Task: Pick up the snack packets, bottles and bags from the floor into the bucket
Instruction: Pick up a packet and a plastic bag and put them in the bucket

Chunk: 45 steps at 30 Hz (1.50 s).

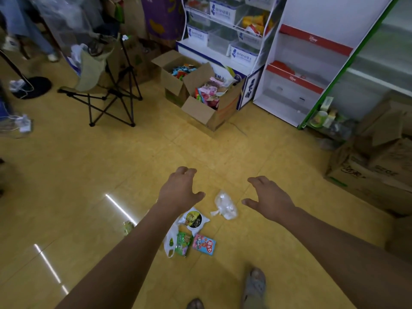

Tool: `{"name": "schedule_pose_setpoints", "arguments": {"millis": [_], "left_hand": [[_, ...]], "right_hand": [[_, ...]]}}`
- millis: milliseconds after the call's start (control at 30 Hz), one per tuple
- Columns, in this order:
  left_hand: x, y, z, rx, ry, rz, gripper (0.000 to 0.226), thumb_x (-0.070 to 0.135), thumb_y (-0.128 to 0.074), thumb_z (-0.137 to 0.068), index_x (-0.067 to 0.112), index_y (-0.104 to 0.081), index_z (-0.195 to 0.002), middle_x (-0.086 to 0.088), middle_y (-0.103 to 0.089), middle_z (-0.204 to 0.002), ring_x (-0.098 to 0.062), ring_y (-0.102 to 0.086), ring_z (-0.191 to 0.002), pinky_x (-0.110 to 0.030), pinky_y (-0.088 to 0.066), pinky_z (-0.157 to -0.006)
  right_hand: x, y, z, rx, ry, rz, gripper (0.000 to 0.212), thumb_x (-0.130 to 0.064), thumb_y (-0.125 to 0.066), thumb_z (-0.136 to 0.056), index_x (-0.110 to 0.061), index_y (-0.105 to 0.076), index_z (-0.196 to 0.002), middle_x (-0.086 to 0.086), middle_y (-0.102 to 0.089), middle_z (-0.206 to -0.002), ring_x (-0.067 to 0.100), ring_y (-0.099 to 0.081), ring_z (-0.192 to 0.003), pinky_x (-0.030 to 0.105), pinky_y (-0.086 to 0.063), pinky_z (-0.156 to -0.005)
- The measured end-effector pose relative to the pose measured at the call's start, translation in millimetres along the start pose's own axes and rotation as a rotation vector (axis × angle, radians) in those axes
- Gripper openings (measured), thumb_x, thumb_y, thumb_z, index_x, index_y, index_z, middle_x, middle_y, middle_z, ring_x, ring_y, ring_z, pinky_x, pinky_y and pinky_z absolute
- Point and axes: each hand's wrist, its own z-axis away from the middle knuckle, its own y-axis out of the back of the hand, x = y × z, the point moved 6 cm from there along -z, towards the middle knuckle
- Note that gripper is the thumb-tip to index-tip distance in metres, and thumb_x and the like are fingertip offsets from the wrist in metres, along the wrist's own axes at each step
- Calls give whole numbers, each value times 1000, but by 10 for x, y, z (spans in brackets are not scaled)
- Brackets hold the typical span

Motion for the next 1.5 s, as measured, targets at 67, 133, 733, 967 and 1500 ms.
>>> {"name": "schedule_pose_setpoints", "arguments": {"millis": [67, 133, 733, 967, 1500], "left_hand": [[-22, -86, -91, -18, 23, -5, 80, 49, -71, -80, 20, -36, -146, -4, -37, -147, -27, -45, -128, -45, -51, -92], [-52, -195, -199, -33, 51, -20, 81, 48, -72, -79, 20, -36, -146, -4, -37, -147, -27, -45, -128, -46, -51, -91], [-325, -2143, -1182, -133, 358, 57, 84, 34, -81, -68, 21, -42, -142, -7, -42, -143, -29, -45, -128, -45, -49, -95], [-691, -3276, -1451, -191, 384, 72, 83, 30, -83, -65, 20, -45, -138, -7, -45, -136, -29, -44, -125, -46, -52, -85], [-1619, -6113, -1551, -388, 299, -69, 80, 32, -82, -69, 19, -42, -137, -7, -41, -140, -29, -38, -129, -51, -51, -90]], "right_hand": [[77, -44, -130, -23, 13, 1, 73, -56, -59, -87, -25, -31, -148, -2, -36, -147, 21, -44, -127, 38, -50, -91], [173, -120, -290, -53, 30, 7, 74, -56, -60, -87, -25, -31, -148, -1, -36, -147, 22, -44, -127, 38, -50, -92], [1100, -1704, -1904, -344, 230, 58, 78, -53, -64, -85, -18, -31, -146, 9, -39, -141, 33, -47, -122, 43, -47, -94], [1402, -2770, -2451, -387, 216, 56, 80, -53, -67, -82, -18, -32, -145, 12, -39, -141, 37, -48, -121, 45, -47, -94], [1877, -5380, -3243, -404, 292, 168, 91, -57, -69, -78, -24, -23, -150, 16, -14, -155, 46, -35, -130, 52, -44, -99]]}}
